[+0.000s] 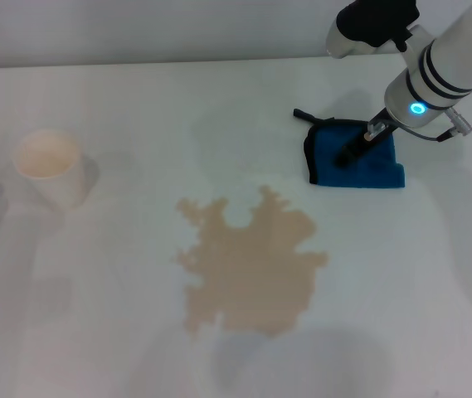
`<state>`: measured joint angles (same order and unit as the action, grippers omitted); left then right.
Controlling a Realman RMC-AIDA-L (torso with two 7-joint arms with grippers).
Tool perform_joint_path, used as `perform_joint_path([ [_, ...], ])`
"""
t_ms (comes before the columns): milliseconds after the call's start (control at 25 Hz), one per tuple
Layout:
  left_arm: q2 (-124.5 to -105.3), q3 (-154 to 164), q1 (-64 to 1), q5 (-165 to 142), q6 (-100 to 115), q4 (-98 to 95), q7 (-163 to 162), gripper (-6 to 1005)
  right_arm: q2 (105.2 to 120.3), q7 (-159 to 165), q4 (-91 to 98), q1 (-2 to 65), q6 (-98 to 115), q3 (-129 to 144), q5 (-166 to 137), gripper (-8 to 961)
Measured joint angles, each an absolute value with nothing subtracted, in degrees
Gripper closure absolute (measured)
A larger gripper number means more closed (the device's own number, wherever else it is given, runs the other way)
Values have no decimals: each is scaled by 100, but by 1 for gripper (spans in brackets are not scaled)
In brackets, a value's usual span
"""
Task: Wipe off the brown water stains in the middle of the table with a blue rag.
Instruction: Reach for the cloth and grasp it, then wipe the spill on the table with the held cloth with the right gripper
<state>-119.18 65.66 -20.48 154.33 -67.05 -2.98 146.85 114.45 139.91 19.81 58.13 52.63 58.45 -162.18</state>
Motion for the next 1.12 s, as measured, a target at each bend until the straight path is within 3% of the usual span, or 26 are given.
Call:
perform_joint_path([
  [160,-11918,6565,-2048,15433,-6704,-295,14685,112,11444,13991,1993,5830,5342,5846,-16228,534],
  [360,-11918,6564,-2048,15433,-6703,-290,14686,112,11444,13986,2062,5835,5386,5858,-16238,720],
  [720,-11918,6539,-2084,15433,-6690,-290,14700,111,11532,13933,2510,5733,5599,6101,-16108,863],
  [1120,-11918,6530,-2116,15434,-6687,-290,14704,111,11586,13906,2750,5446,5691,7649,-14224,864],
])
